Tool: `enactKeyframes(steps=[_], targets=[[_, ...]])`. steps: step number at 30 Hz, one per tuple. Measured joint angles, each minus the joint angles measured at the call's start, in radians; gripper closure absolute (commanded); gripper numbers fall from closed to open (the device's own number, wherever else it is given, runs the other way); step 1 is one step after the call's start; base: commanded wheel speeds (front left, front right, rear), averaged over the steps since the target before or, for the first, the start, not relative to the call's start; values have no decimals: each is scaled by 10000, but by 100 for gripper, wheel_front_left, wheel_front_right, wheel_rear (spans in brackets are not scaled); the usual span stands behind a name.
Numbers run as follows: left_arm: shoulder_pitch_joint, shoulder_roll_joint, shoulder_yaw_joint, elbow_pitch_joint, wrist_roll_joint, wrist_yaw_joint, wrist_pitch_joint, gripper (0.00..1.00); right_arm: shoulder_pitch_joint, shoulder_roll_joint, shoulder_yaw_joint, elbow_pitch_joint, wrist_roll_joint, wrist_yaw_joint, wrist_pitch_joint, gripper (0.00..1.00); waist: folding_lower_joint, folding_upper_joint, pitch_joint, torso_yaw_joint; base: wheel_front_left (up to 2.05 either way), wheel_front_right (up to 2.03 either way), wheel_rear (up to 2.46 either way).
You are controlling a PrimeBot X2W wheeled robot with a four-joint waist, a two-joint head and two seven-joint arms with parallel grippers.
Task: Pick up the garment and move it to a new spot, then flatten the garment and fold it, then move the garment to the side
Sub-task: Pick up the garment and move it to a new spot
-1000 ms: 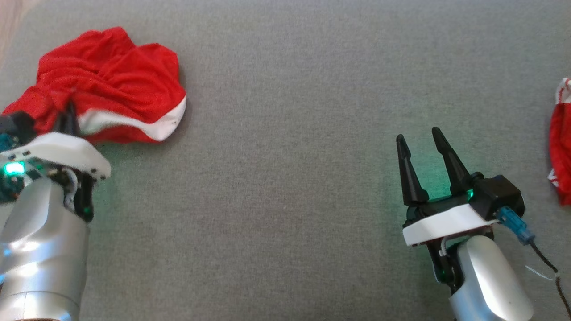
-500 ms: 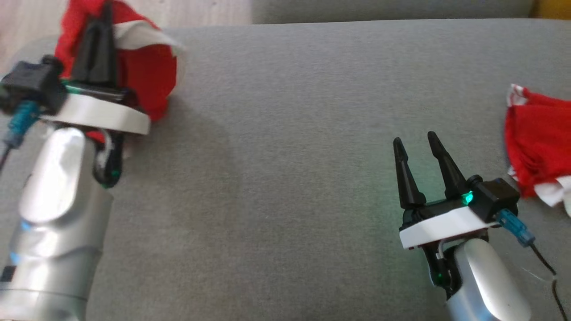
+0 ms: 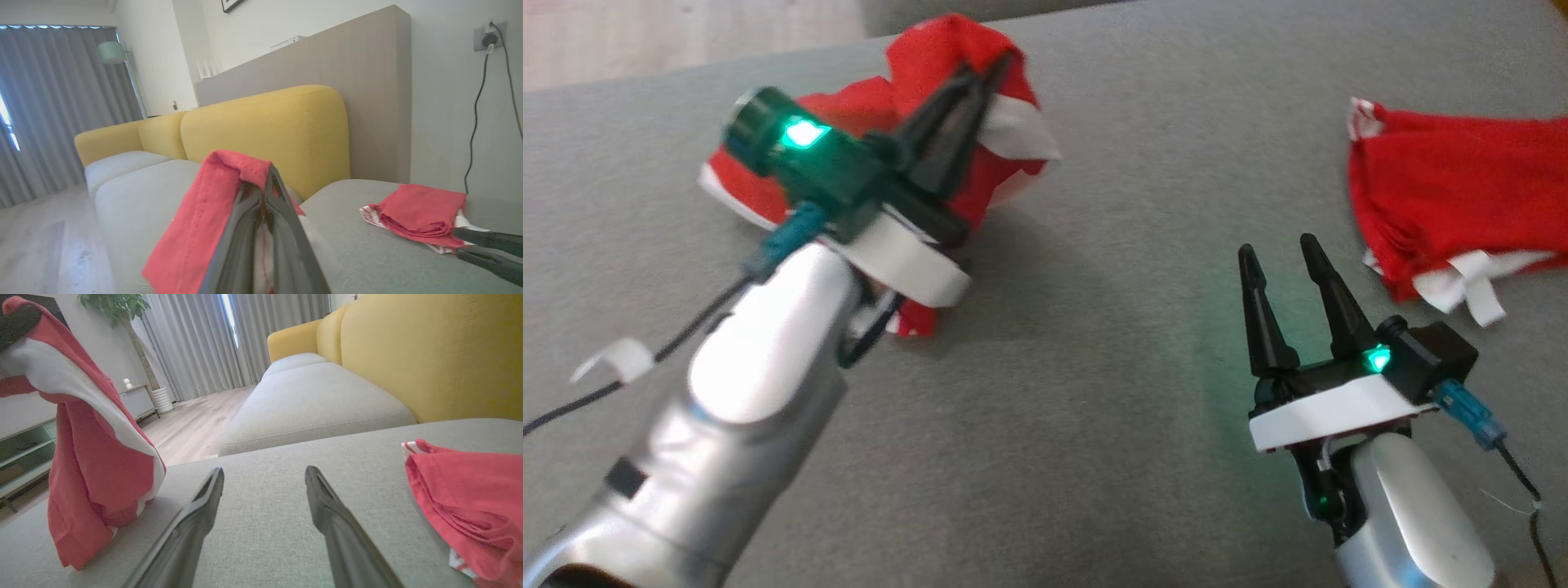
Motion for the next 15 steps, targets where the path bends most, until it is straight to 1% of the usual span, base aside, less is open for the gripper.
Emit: enactKeyframes(steps=[6,7,8,11,13,15], targets=[[-312,-706,-886,945,-307,0,-21,100,-29,0,128,-50,159,0,0,0,0,0,299,-749,0,0,0],[-337,-857,-1016,1177,-332,0,-67,95,-36,0,150,-46,211,0,0,0,1,0,344,-862,0,0,0],[-341,-1035,-1108,1438,-332,0,-136,1,-40,0,165,-42,245,0,0,0,1,0,387,-974,0,0,0],[-350,-1453,-1340,2151,-257,12,-376,0,-47,0,203,-38,318,0,0,0,1,0,479,-1248,0,0,0],[-349,-1624,-1363,2500,-217,104,-543,0,-47,0,207,-38,318,0,0,0,1,0,503,-1357,0,0,0],[-349,-1722,-1361,2690,-219,102,-673,0,-46,0,165,-35,316,0,0,0,0,0,480,-1354,0,0,0]])
